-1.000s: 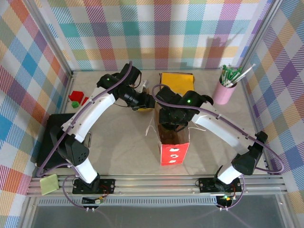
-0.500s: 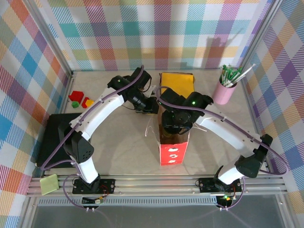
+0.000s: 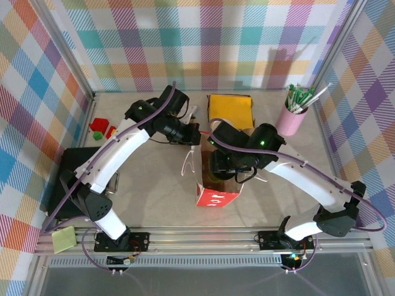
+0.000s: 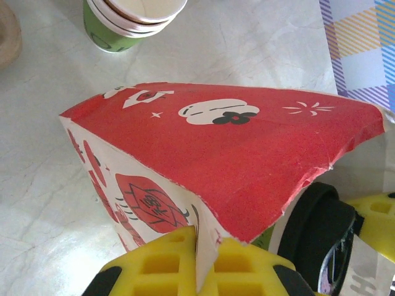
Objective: Pack the takeout coffee
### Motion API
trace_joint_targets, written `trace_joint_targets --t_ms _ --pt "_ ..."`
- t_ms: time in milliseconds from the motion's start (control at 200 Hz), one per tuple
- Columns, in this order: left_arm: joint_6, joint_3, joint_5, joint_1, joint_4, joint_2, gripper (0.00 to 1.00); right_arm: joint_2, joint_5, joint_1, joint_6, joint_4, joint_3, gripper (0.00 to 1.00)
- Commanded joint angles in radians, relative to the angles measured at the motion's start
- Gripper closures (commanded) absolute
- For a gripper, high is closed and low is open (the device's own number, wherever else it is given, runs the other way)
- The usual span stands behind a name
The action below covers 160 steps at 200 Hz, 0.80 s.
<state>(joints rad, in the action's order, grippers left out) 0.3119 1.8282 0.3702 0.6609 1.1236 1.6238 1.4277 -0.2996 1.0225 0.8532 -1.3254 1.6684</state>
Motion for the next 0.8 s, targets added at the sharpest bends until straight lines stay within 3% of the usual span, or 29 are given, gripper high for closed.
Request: trace_joint_targets --t_ms 0,545,795 --pt "-0.039 -0.020 -0.011 0.012 0.022 -0.031 1.00 -0.003 -0.038 0.013 -0.001 0.011 0.009 0.46" --pt "-0.088 -0.072 -0.037 0.022 0.082 -0.037 1.00 0.071 -0.101 0.013 -0.049 0.083 0.042 0.45" --pt "-0.053 -0.096 -0.028 -0.009 0.006 0.001 1.00 0.125 -0.007 -0.023 -0.076 0.149 0.041 0.45"
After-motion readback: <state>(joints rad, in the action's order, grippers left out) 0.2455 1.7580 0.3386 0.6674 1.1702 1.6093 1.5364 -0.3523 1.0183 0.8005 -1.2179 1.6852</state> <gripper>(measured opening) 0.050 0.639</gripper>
